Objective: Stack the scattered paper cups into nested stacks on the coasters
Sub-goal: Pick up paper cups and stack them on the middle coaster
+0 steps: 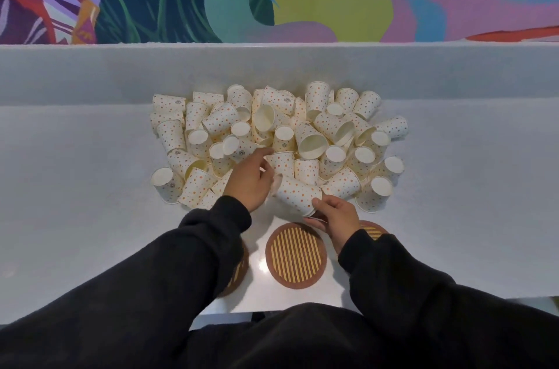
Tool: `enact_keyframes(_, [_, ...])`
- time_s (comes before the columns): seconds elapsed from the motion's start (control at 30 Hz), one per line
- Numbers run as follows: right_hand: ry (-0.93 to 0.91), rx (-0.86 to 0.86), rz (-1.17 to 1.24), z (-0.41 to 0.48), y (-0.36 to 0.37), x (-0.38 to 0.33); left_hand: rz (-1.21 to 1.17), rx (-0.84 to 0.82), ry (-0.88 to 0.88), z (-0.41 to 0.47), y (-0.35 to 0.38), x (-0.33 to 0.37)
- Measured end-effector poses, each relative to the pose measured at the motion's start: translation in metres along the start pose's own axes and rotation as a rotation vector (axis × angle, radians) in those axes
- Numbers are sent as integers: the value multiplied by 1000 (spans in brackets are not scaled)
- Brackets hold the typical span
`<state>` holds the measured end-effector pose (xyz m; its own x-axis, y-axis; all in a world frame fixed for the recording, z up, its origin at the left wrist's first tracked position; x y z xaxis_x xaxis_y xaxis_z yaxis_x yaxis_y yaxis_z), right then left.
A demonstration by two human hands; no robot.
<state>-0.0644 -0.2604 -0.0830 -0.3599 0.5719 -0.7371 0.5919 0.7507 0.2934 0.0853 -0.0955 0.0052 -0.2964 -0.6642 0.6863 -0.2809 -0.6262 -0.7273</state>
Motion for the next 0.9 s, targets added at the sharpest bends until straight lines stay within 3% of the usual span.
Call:
enact_keyframes(0.2, [0, 91, 65, -1, -23, 3, 216, -161, 2, 32, 33, 2])
enact_keyframes(0.5, [47, 74, 72, -1, -29, 14, 330, -183, -12, 27, 36, -8])
enact_keyframes(0.7, [83, 47, 96, 0, -26, 17, 201, -165, -12, 14, 10, -7])
enact_keyframes(0.8, [96, 40, 104, 1, -24, 16, 162, -20, 47, 2, -29, 7])
enact_keyframes(0.9, [100, 25, 118, 3, -19, 17, -92, 86, -7, -14, -60, 11])
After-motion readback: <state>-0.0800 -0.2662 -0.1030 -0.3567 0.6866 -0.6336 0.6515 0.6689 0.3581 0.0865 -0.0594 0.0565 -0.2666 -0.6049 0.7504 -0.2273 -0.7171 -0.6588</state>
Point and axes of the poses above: each hand's wrist, its own z-axis towards the middle knuckle, its own y-axis out of the palm, x = y × z, the point moved 10 cm from there along z, towards the middle knuckle, and after that the axes turned 6 degrees about z, right-handed, at the moved point
